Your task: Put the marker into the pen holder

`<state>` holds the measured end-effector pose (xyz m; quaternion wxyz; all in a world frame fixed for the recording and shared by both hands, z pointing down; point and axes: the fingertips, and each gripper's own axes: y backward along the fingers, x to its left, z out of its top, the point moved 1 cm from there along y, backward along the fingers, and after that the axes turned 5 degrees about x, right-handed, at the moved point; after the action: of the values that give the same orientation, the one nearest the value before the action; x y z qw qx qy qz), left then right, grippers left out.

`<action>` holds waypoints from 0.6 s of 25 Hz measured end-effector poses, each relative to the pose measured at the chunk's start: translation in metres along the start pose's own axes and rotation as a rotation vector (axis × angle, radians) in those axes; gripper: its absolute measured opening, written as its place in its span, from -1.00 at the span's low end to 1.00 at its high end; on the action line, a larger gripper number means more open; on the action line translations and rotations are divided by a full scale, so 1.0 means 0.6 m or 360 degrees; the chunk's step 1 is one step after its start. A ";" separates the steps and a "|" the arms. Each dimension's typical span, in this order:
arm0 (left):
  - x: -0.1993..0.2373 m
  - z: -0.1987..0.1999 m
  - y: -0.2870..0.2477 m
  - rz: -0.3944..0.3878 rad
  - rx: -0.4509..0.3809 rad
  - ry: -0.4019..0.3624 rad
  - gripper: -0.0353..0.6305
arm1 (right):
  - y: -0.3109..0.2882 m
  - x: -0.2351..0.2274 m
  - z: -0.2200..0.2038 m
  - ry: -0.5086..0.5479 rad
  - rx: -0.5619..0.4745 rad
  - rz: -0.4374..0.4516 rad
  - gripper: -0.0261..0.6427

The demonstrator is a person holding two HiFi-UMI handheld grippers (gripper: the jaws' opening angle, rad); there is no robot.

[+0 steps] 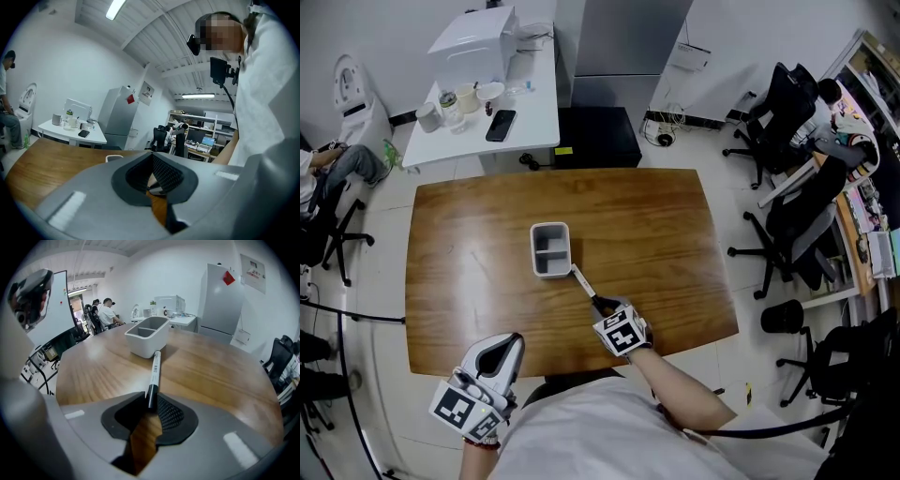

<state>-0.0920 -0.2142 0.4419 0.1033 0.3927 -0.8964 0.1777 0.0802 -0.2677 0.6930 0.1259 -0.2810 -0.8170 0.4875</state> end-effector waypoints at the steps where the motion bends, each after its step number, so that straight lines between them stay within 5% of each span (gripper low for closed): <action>1: -0.001 0.001 0.001 0.0002 0.0001 0.0001 -0.93 | 0.002 -0.002 0.000 -0.0022 0.0006 -0.0002 -0.71; 11: 0.008 0.000 0.017 0.0045 -0.0018 0.0034 -0.93 | 0.055 -0.053 0.009 -0.0210 -0.0123 -0.0079 -0.72; 15: 0.007 0.002 0.021 0.0041 -0.0036 0.0036 -0.93 | 0.092 -0.047 0.051 -0.0142 -0.0211 -0.0056 -0.72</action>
<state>-0.1043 -0.2093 0.4393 0.1157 0.3778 -0.9021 0.1734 0.1071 -0.2860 0.6323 0.0789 -0.2522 -0.8572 0.4421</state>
